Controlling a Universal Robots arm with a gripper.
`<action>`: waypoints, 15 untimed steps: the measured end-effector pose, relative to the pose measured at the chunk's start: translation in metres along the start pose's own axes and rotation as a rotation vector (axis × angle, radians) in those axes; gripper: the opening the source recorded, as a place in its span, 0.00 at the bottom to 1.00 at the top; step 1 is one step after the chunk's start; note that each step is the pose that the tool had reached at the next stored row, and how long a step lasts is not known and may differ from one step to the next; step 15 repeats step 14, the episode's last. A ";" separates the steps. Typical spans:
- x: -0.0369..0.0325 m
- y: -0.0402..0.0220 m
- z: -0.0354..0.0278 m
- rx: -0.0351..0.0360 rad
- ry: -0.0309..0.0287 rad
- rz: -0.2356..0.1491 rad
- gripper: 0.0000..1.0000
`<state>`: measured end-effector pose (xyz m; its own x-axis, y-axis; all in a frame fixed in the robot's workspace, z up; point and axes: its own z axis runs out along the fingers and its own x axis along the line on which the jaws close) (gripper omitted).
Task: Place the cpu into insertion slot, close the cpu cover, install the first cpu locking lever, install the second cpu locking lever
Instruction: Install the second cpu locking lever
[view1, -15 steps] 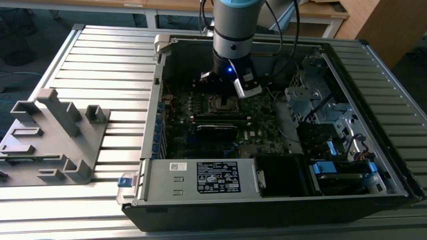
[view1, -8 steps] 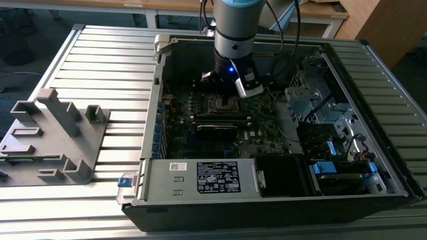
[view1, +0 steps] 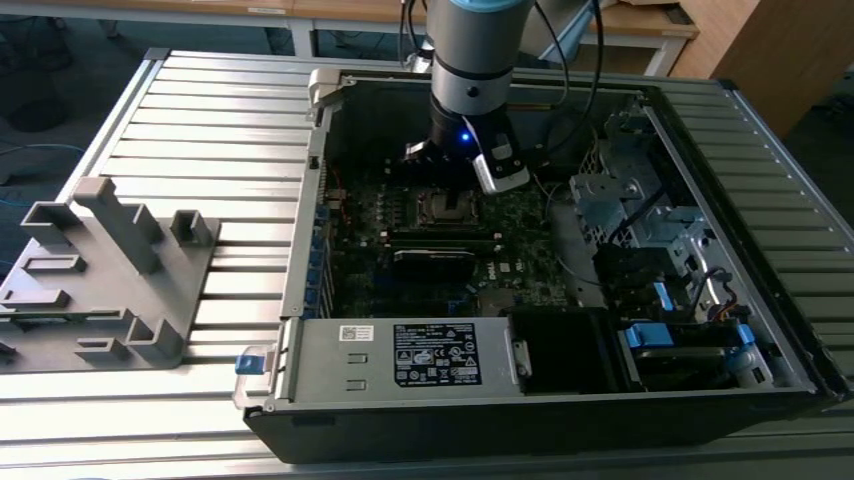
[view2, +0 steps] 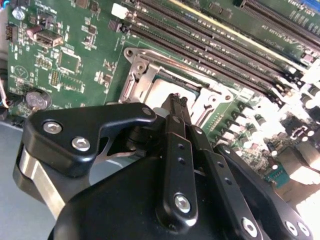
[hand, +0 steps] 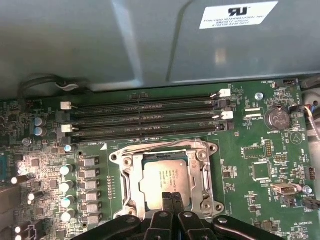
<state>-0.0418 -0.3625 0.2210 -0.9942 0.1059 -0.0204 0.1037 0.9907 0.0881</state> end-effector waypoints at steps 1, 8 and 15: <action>0.0000 0.0001 -0.0015 0.0000 0.0000 0.000 0.10; 0.0005 0.0046 -0.0011 0.0001 0.0000 0.000 0.10; 0.0005 0.0050 -0.0011 0.0000 0.0000 0.000 0.10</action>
